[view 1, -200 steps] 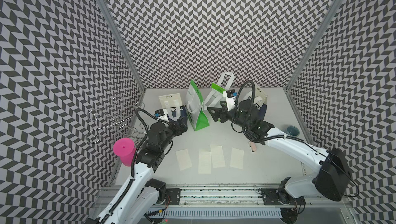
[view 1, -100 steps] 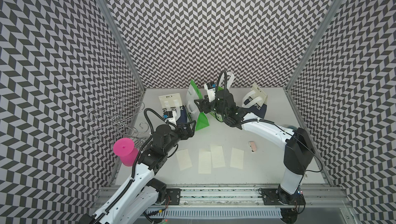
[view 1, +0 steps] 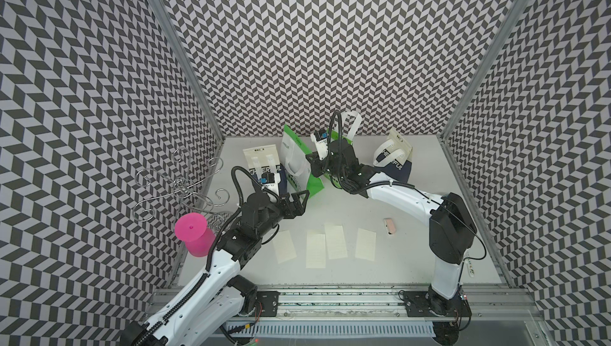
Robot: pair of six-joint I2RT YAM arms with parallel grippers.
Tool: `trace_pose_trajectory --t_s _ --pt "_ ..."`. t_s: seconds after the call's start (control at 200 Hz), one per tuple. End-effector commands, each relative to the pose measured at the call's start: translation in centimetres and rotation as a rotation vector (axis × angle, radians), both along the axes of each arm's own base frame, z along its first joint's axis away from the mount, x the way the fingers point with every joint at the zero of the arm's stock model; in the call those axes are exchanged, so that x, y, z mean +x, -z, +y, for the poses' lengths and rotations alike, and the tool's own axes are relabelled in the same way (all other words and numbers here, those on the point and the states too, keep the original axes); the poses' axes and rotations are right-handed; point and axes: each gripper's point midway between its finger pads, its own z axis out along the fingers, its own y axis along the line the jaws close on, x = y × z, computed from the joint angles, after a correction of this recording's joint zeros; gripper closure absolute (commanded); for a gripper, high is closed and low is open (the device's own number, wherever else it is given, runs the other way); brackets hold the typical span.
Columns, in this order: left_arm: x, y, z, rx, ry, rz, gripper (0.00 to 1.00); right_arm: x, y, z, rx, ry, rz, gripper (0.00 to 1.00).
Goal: Staple the receipts to the bags
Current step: Pick up the takeout bag from the center of the board, then place the takeout bag at the center of the board.
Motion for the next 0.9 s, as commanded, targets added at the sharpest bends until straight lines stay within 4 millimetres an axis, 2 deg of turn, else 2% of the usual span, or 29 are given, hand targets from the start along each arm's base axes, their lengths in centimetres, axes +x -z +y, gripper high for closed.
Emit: trace_pose_trajectory --t_s 0.0,0.305,0.486,0.731,0.831,0.896 --pt "-0.3 -2.8 -0.9 -0.023 0.047 -0.059 0.07 -1.0 -3.6 -1.2 0.037 -0.027 -0.095 0.98" --pt "-1.6 -5.7 -3.1 -0.046 0.181 -0.123 0.07 -4.2 -5.5 -7.6 0.014 -0.156 -0.157 1.00" --pt "-2.5 -7.0 -4.6 -0.071 0.291 -0.163 0.07 -6.1 -4.5 -10.6 -0.032 -0.289 -0.156 1.00" --pt "-3.8 -8.5 -5.0 -0.099 0.355 -0.215 0.06 -8.9 -3.4 -11.4 -0.069 -0.502 -0.204 1.00" --pt "-4.3 -8.5 -5.1 -0.103 0.369 -0.213 0.06 -9.2 -2.3 -11.3 -0.126 -0.570 -0.194 1.00" --pt "-4.4 -8.3 -5.1 -0.100 0.374 -0.212 0.06 -9.0 -2.3 -11.6 -0.132 -0.590 -0.190 1.00"
